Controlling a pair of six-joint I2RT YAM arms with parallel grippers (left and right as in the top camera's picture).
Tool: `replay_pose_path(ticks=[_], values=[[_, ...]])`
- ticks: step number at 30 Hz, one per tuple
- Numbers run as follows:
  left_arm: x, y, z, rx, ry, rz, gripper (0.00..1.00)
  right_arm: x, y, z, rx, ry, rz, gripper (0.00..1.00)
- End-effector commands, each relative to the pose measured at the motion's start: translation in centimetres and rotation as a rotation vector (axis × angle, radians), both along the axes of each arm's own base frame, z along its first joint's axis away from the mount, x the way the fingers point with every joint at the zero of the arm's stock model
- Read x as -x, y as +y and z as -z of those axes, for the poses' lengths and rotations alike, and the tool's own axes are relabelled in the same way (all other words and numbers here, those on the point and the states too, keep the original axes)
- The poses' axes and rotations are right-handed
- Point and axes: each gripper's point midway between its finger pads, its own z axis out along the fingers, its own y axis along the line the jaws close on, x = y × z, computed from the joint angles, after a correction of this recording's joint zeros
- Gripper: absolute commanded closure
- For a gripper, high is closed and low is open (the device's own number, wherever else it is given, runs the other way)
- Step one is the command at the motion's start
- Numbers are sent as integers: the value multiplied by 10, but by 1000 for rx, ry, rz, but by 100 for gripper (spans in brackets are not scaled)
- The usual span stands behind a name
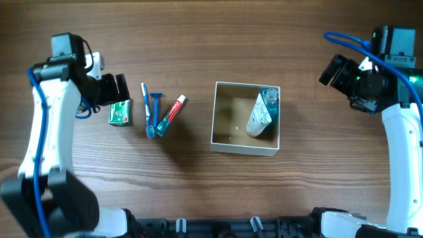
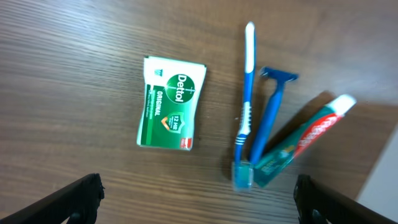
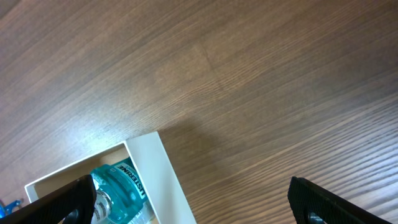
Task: Pack container
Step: 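Reach the left gripper to the green Dettol soap and grasp it, then carry the soap into the box with the left gripper and release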
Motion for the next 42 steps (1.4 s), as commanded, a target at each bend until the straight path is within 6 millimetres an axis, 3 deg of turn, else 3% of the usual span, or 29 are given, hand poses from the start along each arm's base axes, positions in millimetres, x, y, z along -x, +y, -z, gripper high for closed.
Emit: replay_pose_path(ticks=[1,3,6,11,15,18,20,22,24,25,26,29,32,33,37,42], values=[[-11,4,40,-23,83,93,0,-1,-1,-1,-7,-6,14,0],[-12,13,69,-61,155,87,0,-2,-1,-1,-7,-6,13,0],[-17,16,96,-61,193,88,5,-2,-1,-1,-7,-6,14,0],[-18,15,131,-49,245,91,27,-1,-1,-1,-7,-6,14,0],[-18,15,132,-48,247,91,42,-1,-1,-1,-7,-6,14,0],[-15,13,132,-35,260,91,61,-1,-1,-1,-7,-6,14,0],[-10,12,130,-28,278,85,66,-1,-1,-1,-7,-6,14,0],[-10,4,117,12,287,82,72,-2,-1,-1,-7,-6,14,0],[-19,-5,89,42,270,52,73,-1,-1,-1,-7,-6,13,0],[-24,-16,70,70,250,71,73,-1,-1,-1,-7,-6,14,0],[-32,-37,39,110,208,103,73,-1,-1,-1,-7,-6,14,0],[-40,-94,-16,199,90,209,71,-1,-1,-1,-7,-6,14,0],[-29,-163,-49,242,8,328,72,-2,-1,-1,-7,-6,14,0],[-22,-193,-56,250,-15,386,72,-2,-1,-1,-7,-6,14,0],[-8,-279,-57,256,-89,532,71,-1,-1,-1,-7,-6,14,0],[-6,-323,-34,153,-127,529,65,-2,-1,-1,-7,-6,14,0]])
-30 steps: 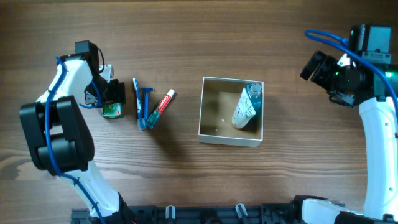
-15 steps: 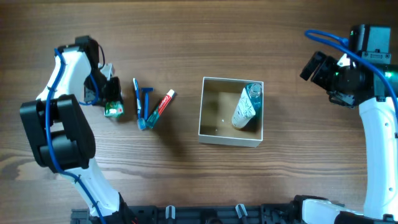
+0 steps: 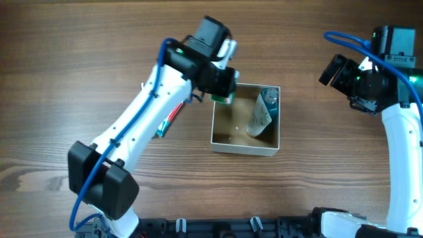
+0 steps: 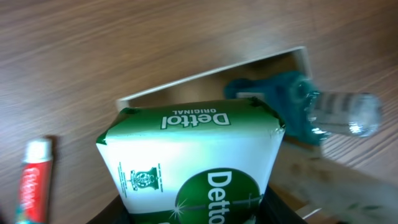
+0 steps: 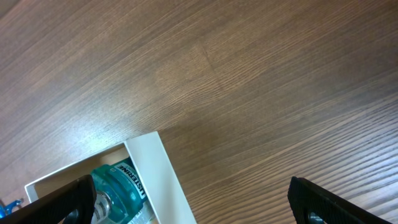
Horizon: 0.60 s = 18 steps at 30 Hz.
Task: Pack container
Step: 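Carry the soap into the box with the left gripper and release, then move the left gripper back and grasp the blue toothbrush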
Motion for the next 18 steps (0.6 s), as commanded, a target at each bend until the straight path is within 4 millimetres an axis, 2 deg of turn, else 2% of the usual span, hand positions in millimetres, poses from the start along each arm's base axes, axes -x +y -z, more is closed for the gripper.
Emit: replay_pose_path(ticks=[1,5,6,7,9,11,12,14,15,16,18], values=[[1,-21,26,-49,21,-37,64,-1,-1,-1,-7,-5,14,0],[10,-29,70,-111,124,-55,62,-1,-1,-1,-7,-5,14,0],[10,-28,73,-115,130,-57,59,-1,-1,-1,-7,-5,14,0],[8,-26,71,-110,129,-71,45,-1,-1,-1,-7,-5,14,0],[5,-21,54,-78,124,-94,41,-1,-1,-1,-7,-5,14,0],[7,-2,13,-47,100,-115,38,-1,-1,-1,-7,-5,14,0],[8,8,-1,-46,79,-110,37,-1,-1,-1,-7,-5,14,0],[8,45,-23,-92,39,-168,32,-1,-1,-1,-7,-5,14,0],[5,75,-28,-161,17,-233,31,-1,-1,-1,-7,-5,14,0],[1,127,-29,-271,28,-344,24,-1,-1,-1,-7,-5,14,0],[0,172,-13,-312,112,-449,24,-1,-1,-1,-6,-5,14,0]])
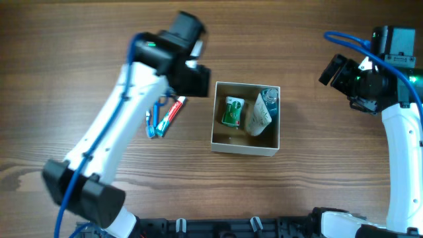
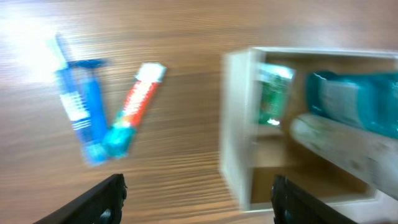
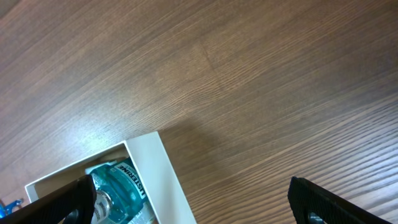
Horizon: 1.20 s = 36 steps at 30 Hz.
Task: Pack container
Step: 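Move the left gripper back and grasp the blue toothbrush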
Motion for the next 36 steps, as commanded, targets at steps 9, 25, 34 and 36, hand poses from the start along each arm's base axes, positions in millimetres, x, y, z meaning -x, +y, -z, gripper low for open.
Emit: replay_pose_path(ticks=[9,25,34,36], values=[[-31,150,139,-66,202,-267,32,-1,-1,-1,-7,-6,14,0],[-21,151,220,-103,385,-242,87,-1,-1,-1,-7,-6,14,0],[-7,98,95,39,191,-141,96,-1,-1,-1,-6,-6,14,0],[-3,66,59,76,76,-89,96,-1,-1,-1,-7,-6,14,0]])
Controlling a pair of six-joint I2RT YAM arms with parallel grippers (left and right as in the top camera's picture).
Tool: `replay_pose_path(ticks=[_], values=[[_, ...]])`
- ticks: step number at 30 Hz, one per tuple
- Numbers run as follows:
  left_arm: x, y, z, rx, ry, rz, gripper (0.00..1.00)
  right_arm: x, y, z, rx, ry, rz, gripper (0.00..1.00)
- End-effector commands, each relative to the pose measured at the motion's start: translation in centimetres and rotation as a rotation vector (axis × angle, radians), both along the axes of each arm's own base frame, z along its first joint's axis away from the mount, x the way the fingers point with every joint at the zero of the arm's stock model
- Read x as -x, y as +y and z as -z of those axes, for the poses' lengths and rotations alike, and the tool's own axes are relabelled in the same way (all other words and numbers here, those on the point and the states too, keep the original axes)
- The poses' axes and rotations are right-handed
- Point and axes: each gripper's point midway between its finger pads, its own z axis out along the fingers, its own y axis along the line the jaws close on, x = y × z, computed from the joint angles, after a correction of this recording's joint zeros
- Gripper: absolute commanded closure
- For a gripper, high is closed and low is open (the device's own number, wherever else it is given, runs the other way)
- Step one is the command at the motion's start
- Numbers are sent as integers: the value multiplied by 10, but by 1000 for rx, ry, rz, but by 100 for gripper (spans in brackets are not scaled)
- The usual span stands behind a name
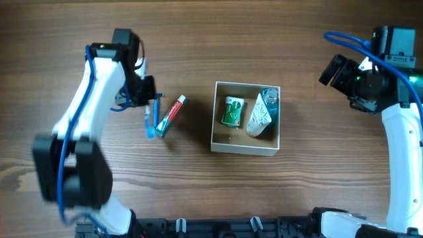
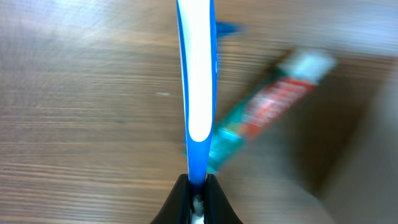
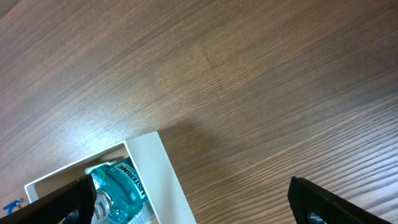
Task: Pack container
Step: 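Move the left gripper back and grasp the blue toothbrush, then place the toothbrush into the box with the left gripper, then grasp the blue razor with the left gripper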
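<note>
My left gripper (image 2: 196,182) is shut on the blue toothbrush (image 2: 195,93), which runs straight out from between the fingers. From overhead the left gripper (image 1: 146,94) sits at the top end of the toothbrush (image 1: 148,122), left of the white box (image 1: 213,119). A blue razor (image 1: 156,109) and a red-and-green toothpaste tube (image 1: 170,114) lie beside it. Inside the box are a green Dettol soap (image 1: 231,111), a white tube (image 1: 258,119) and a teal mouthwash bottle (image 3: 118,180). My right gripper (image 3: 189,202) hangs open, with nothing in it, above the table near the box's far right corner.
The box (image 3: 155,168) stands mid-table on brown wood. The blurred toothpaste tube (image 2: 270,102) lies just right of the held toothbrush. The right arm (image 1: 396,119) stands along the right edge, and the left arm (image 1: 86,119) reaches in from the lower left.
My left gripper was open just left of the box. It has moved left to the loose items and is shut on the blue toothbrush. The right arm has not moved.
My left gripper first hung open over the Dettol soap at the table's left. Then it held the soap at the box's edge. After that the soap lay in the box with the gripper open beside it. Now it grips the toothbrush.
</note>
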Motion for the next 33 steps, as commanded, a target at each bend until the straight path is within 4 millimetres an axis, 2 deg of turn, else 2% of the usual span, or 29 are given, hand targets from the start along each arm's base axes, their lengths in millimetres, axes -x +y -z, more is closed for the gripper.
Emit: replay_pose_path(ticks=[1,3,4,7,10,11,13,14,15,17,19,20,21,23,24,25,26,27,29,30,32,33], values=[[2,-82,-80,143,-269,155,96,-1,-1,-1,-7,-6,14,0],[-4,-128,-98,191,-392,253,96,-1,-1,-1,-7,-5,14,0],[-9,-148,-101,201,-438,270,96,-1,-1,-1,-6,-6,14,0],[-24,-198,-86,234,-492,290,96,-1,-1,-1,-7,-6,14,0],[-25,-231,-50,253,-443,306,96,-1,-1,-1,-7,-6,14,0],[-20,-247,-32,273,-407,335,96,-1,-1,-1,-6,-6,14,0],[-14,-257,-16,272,-367,345,95,-1,-1,-1,-7,-6,14,0],[-12,-258,-16,274,-365,343,89,-1,-1,-1,-6,-5,14,0],[-12,-258,-25,281,-378,343,75,-1,-1,-1,-7,-6,14,0],[-8,-246,-47,278,-378,325,65,-1,-1,-1,-7,-6,14,0],[0,-225,-75,262,-387,303,60,-1,-1,-1,-7,-5,14,0],[5,-203,-89,214,-396,274,57,-1,-1,-1,-7,-6,14,0],[8,-173,-98,130,-403,230,53,-1,-1,-1,-7,-6,14,0],[11,-116,-102,-43,-389,144,42,-1,-1,-1,-7,-6,14,0],[11,-96,-100,-99,-368,110,39,-1,-1,-1,-7,-6,14,0],[12,-75,-92,-143,-327,72,38,-1,-1,-1,-7,-6,14,0],[9,-49,-74,-173,-272,12,36,-1,-1,-1,-6,-6,14,0],[9,-35,-59,-188,-230,-23,35,-1,-1,-1,-7,-6,14,0],[7,-22,-24,-149,-150,-11,35,-1,-1,-1,-7,-6,14,0],[6,-15,3,-111,-103,8,37,-1,-1,-1,-7,-5,14,0],[-3,-3,33,-108,-65,-8,40,-1,-1,-1,-7,-6,14,0],[-9,-4,46,-78,-57,26,41,-1,-1,-1,-6,-6,14,0]])
